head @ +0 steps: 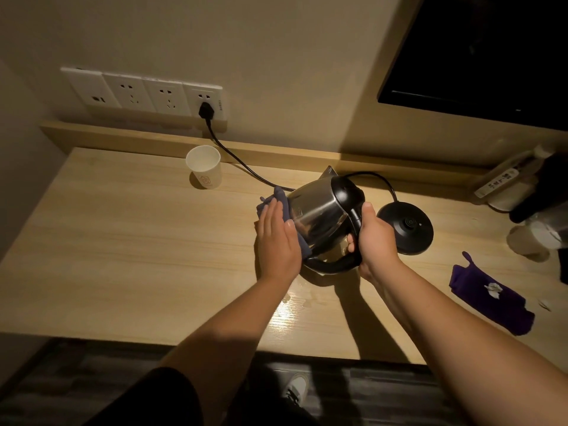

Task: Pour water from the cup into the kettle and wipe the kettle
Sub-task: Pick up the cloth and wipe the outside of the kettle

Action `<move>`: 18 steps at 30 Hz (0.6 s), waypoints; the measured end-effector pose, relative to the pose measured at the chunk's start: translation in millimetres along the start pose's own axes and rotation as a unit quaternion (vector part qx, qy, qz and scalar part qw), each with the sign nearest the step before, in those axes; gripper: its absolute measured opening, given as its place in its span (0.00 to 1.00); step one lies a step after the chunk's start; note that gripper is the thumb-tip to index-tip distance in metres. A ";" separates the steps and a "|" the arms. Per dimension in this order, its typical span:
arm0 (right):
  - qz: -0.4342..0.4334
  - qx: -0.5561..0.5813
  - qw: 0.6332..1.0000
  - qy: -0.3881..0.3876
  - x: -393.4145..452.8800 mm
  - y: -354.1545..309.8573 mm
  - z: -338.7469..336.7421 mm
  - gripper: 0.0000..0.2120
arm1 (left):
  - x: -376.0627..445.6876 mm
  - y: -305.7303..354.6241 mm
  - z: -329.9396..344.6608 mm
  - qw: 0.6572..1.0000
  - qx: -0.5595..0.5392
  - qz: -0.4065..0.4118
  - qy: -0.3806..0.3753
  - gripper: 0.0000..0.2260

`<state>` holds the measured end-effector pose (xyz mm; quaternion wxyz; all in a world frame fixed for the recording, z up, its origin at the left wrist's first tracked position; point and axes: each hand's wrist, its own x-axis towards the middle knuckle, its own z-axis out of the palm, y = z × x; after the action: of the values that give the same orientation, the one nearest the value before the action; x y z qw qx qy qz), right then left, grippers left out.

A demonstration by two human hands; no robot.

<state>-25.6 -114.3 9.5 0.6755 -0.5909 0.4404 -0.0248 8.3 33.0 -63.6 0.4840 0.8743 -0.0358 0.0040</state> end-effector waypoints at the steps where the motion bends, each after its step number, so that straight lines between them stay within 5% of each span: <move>1: 0.004 0.008 1.000 0.004 -0.5 -0.3 1.3 0.21 | -3.9 1.8 2.2 1.000 0.015 0.011 0.003 0.22; 11: -0.001 0.016 0.999 0.033 -3.5 4.5 12.5 0.23 | -26.3 -2.5 16.0 0.993 0.105 0.051 0.029 0.25; 18: -0.020 0.010 0.999 0.044 -10.8 6.9 22.1 0.22 | -31.8 -12.7 9.2 0.998 0.045 0.036 0.010 0.26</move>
<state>-21.8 -89.1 8.0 0.6607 -0.5909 0.4578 -0.0686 -22.8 33.7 -80.6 0.4443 0.8932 -0.0617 0.0317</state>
